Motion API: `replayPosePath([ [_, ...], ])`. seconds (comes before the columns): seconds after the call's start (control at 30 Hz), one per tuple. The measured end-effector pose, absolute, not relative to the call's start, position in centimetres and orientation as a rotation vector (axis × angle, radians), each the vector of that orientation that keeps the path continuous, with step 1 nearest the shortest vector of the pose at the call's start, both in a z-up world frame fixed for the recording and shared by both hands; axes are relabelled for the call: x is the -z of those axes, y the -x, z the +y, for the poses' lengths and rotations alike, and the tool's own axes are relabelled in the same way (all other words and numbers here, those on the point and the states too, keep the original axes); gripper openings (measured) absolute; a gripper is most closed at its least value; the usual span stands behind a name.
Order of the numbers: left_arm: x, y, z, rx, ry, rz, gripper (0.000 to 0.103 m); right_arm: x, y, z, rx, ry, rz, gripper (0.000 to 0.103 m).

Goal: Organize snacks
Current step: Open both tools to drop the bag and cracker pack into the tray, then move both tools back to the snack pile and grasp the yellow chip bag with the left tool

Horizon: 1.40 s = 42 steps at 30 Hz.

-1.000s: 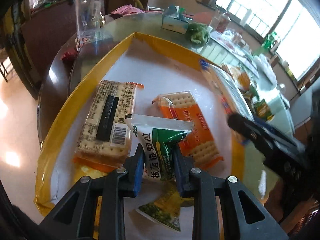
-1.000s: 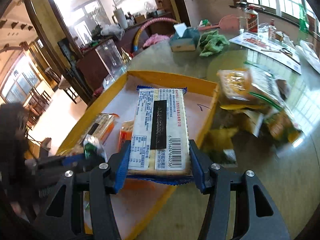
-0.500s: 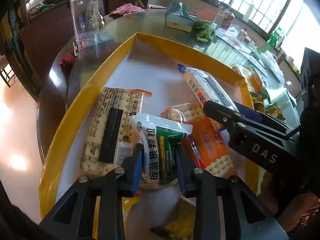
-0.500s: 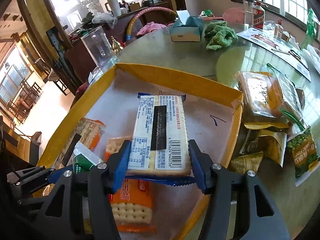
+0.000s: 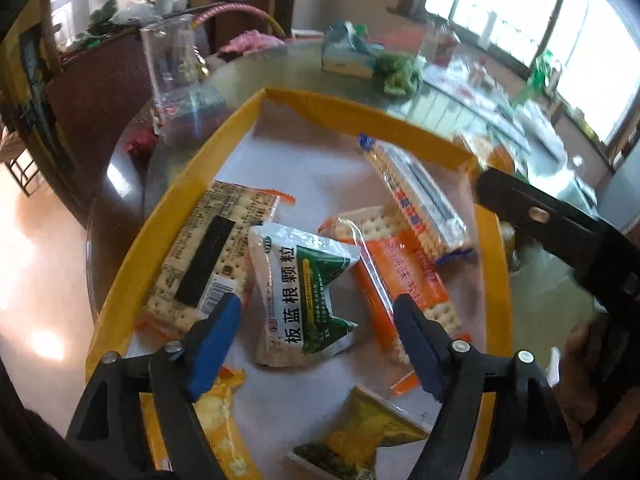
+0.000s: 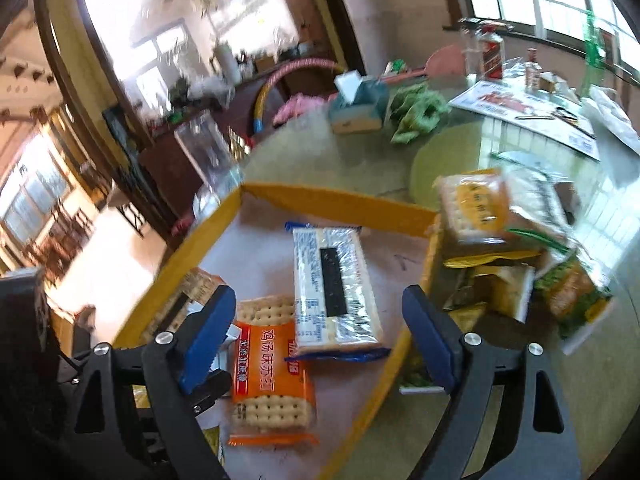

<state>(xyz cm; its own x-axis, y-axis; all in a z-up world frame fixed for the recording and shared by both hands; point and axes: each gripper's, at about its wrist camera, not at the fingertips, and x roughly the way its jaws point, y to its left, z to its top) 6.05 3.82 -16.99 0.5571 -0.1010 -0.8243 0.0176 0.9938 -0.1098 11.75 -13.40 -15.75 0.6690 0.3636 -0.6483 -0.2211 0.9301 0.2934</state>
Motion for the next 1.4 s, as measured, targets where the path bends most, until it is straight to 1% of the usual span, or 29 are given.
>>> replayPosePath([
  [0.1,16.7,-5.6,3.5,0.016,0.051,0.927,0.079,15.0,-10.1,-15.3,-0.309,-0.232,0.713,0.085],
  [0.2,16.6,-5.0,3.0,0.049,0.019,0.947,0.079,14.9,-8.6,-17.2,-0.299,-0.25,0.693,0.085],
  [0.33,15.4,-3.6,2.6,0.053,0.058,0.915,0.079,15.8,-7.5,-19.5,-0.306,-0.285,0.718,0.085],
  [0.53,14.2,-1.8,-0.6,0.099,-0.035,0.896,0.079,17.6,-6.5,-23.9,-0.304,-0.407,0.763,0.085],
  [0.73,13.3,-0.7,-3.4,0.174,-0.058,0.884,0.079,18.7,-5.2,-27.5,-0.252,-0.49,0.777,0.085],
  [0.93,13.2,-0.8,-7.5,0.269,-0.098,0.901,0.079,19.8,-3.5,-30.5,-0.191,-0.511,0.801,0.085],
  [1.07,13.7,-2.1,-9.8,0.311,-0.131,0.938,0.079,20.4,-2.9,-31.9,-0.194,-0.538,0.811,0.085],
  [1.33,15.3,-5.7,-12.6,0.392,-0.037,1.043,0.077,21.4,-3.1,-33.0,-0.2,-0.568,0.83,0.085],
  [1.4,16.0,-6.4,-13.7,0.427,-0.053,1.06,0.077,21.6,-3.3,-33.0,-0.205,-0.574,0.835,0.085],
])
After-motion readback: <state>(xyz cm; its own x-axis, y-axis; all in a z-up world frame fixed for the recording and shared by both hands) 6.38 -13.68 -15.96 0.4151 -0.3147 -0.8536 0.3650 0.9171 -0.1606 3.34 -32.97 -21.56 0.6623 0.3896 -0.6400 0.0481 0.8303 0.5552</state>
